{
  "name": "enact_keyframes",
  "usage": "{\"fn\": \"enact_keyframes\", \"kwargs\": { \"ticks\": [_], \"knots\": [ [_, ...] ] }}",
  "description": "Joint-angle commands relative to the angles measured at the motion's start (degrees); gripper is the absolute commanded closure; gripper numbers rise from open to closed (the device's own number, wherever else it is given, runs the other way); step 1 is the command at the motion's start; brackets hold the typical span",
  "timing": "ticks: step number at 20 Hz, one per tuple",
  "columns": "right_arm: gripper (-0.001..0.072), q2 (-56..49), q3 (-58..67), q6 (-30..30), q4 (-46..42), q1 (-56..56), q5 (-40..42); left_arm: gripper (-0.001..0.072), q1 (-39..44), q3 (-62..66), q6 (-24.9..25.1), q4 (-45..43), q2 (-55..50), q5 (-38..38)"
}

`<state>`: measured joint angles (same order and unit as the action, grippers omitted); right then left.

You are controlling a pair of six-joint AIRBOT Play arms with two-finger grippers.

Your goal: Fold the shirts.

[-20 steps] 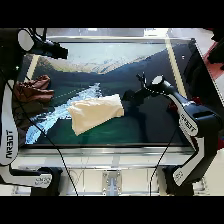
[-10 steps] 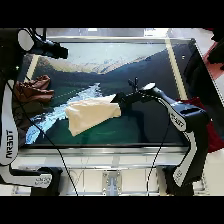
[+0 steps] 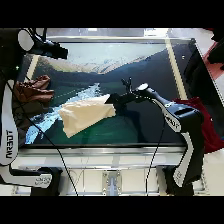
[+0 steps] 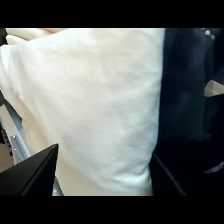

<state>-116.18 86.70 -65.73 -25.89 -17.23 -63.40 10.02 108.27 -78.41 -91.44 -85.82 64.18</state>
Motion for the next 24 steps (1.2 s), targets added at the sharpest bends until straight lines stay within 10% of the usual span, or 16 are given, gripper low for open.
{"fn": "enact_keyframes", "kwargs": {
  "ticks": [1, 5, 7, 24],
  "knots": [
    [0.0071, -0.07, 2.99, -4.98, -10.36, -2.62, -0.66, 0.0697, -0.02, 0.07, 0.39, -0.15, -0.02, 0.00],
    [0.0170, -0.07, 3.17, -6.27, -14.21, -6.14, 2.32, 0.0697, -0.02, 0.07, 0.39, -0.15, -0.02, 0.31],
    [0.0656, -0.04, 3.45, -4.90, -14.05, -6.56, 3.58, 0.0697, -0.02, 0.07, 0.44, -0.37, -0.02, 0.79],
    [0.0685, 36.02, 15.89, -18.49, -58.25, 22.53, -24.70, 0.0697, -0.02, 0.07, 0.37, -3.02, -0.02, 1.66]
  ]
}}
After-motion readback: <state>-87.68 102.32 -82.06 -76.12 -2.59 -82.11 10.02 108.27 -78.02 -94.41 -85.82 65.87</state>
